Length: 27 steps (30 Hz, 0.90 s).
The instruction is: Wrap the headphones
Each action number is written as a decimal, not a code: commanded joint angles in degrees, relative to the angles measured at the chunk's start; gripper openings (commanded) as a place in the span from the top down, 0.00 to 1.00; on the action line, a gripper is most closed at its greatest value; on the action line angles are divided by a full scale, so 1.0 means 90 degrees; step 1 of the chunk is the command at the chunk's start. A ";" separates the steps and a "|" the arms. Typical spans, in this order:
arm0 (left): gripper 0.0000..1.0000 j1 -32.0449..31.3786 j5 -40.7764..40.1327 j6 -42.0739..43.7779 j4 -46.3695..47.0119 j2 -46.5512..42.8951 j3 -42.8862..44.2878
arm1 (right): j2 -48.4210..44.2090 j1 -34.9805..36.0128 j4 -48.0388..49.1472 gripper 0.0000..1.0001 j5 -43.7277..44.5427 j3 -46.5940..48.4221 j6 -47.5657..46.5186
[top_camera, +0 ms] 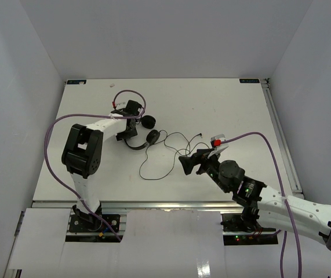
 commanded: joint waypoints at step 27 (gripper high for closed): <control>1.00 0.0100 0.0977 0.1059 0.0186 -0.3209 -0.0523 | -0.0179 0.0020 0.1125 0.00 -0.0896 -0.0365 -0.0861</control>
